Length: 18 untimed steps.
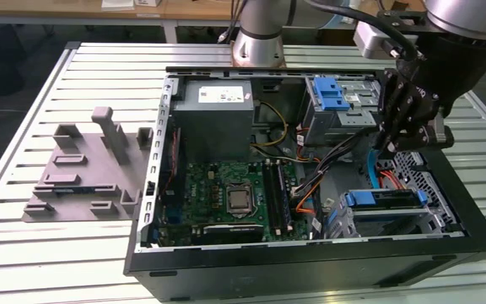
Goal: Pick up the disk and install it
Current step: 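Insert the second disk wire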
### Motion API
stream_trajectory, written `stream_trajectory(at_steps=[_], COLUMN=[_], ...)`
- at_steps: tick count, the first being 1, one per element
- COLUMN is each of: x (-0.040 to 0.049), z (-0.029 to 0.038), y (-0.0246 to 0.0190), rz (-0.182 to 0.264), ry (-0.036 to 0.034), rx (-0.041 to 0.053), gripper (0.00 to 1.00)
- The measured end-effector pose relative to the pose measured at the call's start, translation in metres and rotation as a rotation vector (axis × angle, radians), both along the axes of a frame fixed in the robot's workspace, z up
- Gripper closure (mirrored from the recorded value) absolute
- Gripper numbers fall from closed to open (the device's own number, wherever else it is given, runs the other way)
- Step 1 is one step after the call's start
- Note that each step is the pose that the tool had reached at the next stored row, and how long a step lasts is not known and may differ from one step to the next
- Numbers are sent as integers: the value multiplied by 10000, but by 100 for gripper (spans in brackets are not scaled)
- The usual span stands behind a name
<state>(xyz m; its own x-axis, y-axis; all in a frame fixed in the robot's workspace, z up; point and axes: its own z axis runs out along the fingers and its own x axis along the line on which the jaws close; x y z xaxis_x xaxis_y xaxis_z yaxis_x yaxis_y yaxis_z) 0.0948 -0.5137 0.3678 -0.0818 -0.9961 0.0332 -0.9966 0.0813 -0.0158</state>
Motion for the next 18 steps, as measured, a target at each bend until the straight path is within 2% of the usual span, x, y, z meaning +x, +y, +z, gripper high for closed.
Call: stream_trajectory(at_steps=[5,7,8,11,12,14,18], x=[0,0,0,0,0,0,0], z=[-39,-41,-41,-44,-44,-49,-58], y=[1,1,1,1,1,0,1], rz=[0,0,0,0,0,0,0], ry=[0,0,-1,0,1,0,0], rx=[-3,-34,-86,-342,-402,-475,-527], gripper=[79,79,79,79,79,79,79])
